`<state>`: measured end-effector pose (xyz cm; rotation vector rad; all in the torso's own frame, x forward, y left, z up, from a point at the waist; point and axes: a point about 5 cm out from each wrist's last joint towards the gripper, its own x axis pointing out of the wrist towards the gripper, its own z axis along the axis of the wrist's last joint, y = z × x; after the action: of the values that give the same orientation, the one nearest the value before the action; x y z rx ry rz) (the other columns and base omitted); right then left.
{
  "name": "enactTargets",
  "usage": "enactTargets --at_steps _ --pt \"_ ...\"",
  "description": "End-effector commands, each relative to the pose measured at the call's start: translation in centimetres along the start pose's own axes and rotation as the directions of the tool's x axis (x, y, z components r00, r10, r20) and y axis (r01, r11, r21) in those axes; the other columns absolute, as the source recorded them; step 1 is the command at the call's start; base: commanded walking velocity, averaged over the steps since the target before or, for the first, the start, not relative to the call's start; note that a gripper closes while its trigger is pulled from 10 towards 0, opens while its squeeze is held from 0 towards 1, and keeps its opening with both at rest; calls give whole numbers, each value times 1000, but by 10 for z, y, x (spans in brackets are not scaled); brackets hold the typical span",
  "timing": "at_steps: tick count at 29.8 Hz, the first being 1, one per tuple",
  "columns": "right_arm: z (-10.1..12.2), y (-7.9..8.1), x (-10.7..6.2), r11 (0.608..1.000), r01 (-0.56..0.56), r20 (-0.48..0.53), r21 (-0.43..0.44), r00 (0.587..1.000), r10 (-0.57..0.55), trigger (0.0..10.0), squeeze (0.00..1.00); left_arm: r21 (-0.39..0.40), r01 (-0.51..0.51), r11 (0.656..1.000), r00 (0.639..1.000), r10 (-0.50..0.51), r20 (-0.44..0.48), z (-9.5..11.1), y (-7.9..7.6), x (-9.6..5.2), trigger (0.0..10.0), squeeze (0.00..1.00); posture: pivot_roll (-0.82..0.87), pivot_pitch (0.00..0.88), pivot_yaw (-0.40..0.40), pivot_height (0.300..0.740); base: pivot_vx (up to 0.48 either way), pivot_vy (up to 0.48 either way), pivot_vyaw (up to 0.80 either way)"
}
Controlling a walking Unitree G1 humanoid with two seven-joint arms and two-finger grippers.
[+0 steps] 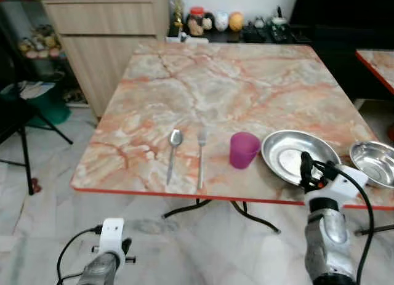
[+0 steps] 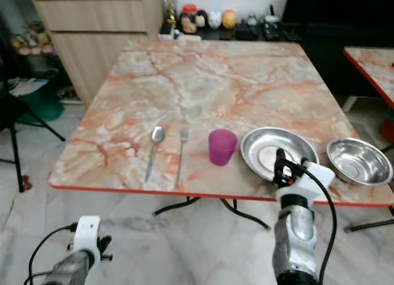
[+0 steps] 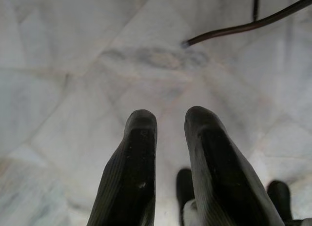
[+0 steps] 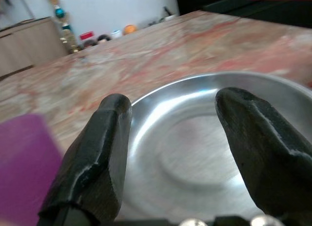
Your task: Setting the table
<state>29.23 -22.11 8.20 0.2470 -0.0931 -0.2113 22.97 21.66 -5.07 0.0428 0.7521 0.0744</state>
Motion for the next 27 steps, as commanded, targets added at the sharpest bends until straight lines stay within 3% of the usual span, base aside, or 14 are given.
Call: enactTargets --at_steps 1,19,22,25,26,27 --pt "3 -5 -2 1000 16 23 -2 1000 -16 10000 0 -5 1 1000 1000 -1 -5 -3 -1 -1 10000 0 -8 0 5 740 0 0 0" --pt "10 -9 1 999 35 51 -27 998 -34 10000 0 21 21 1000 999 -21 -26 -11 -2 -3 10000 0 -18 0 22 740 0 0 0" --pt "8 -16 -3 998 47 45 -40 998 -45 10000 0 -16 -9 1000 1000 9 3 -3 5 -2 10000 0 16 0 3 740 0 0 0" --pt "0 -15 -5 991 62 12 -122 998 -61 10000 0 27 -27 999 1000 27 -9 -4 16 -3 10000 0 48 0 27 740 0 0 0" --pt "5 -13 -1 989 102 32 -104 995 -99 10000 0 43 -38 998 999 38 -8 -3 22 -4 10000 0 37 0 31 740 0 0 0" --pt "9 -3 1 997 46 51 -62 998 -42 10000 0 41 -52 998 999 53 -5 0 28 -4 10000 0 44 0 31 740 0 0 0"
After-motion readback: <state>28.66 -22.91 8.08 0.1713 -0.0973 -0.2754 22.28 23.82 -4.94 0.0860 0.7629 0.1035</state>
